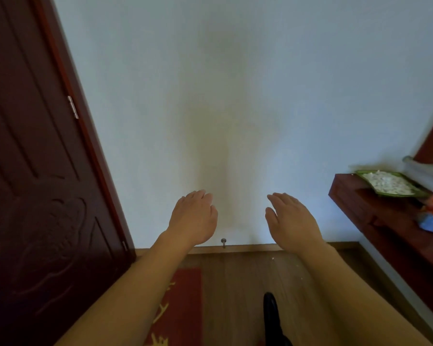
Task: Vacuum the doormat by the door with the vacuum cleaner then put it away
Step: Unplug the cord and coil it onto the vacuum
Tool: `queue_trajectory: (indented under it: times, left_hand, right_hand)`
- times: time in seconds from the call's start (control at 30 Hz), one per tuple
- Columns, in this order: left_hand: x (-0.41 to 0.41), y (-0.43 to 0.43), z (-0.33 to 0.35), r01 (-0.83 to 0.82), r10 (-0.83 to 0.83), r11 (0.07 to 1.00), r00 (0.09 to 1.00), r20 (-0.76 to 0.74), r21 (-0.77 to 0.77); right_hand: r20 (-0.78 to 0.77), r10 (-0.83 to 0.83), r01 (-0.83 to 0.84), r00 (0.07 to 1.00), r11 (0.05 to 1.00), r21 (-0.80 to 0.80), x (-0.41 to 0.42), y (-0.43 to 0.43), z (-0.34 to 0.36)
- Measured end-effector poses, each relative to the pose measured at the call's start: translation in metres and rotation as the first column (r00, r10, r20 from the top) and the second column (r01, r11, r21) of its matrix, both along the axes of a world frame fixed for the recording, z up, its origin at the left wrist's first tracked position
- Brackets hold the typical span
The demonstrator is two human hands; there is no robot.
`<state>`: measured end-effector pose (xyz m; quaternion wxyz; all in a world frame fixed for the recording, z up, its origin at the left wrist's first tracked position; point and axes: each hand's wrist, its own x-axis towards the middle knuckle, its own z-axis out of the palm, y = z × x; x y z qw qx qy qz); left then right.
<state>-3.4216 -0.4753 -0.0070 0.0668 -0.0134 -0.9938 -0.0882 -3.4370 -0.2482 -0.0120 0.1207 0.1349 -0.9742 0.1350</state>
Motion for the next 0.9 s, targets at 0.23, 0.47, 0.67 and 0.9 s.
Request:
queue_trajectory:
  times: [0.23, 0.47, 0.67, 0.9]
  left_hand:
    - [0.021, 0.021, 0.0, 0.09, -0.089, 0.996, 0.995, -0.04, 0.021]
    - [0.057, 0.073, 0.007, 0.162, -0.16, 0.986, 0.986, -0.049, 0.03]
    - [0.096, 0.14, 0.011, 0.226, -0.223, 0.973, 0.973, -0.057, 0.051]
    - [0.152, 0.202, 0.005, 0.27, -0.269, 0.96, 0.963, -0.036, 0.066]
  right_hand:
    - [0.016, -0.088, 0.088, 0.996, 0.996, 0.018, 0.048, 0.021, 0.007]
    - [-0.006, -0.151, 0.151, 0.988, 0.988, -0.011, 0.097, 0.082, 0.016]
    - [0.022, -0.212, 0.212, 0.977, 0.977, 0.012, 0.158, 0.148, 0.018]
    - [0.021, -0.241, 0.241, 0.97, 0.97, -0.007, 0.22, 0.205, 0.013]
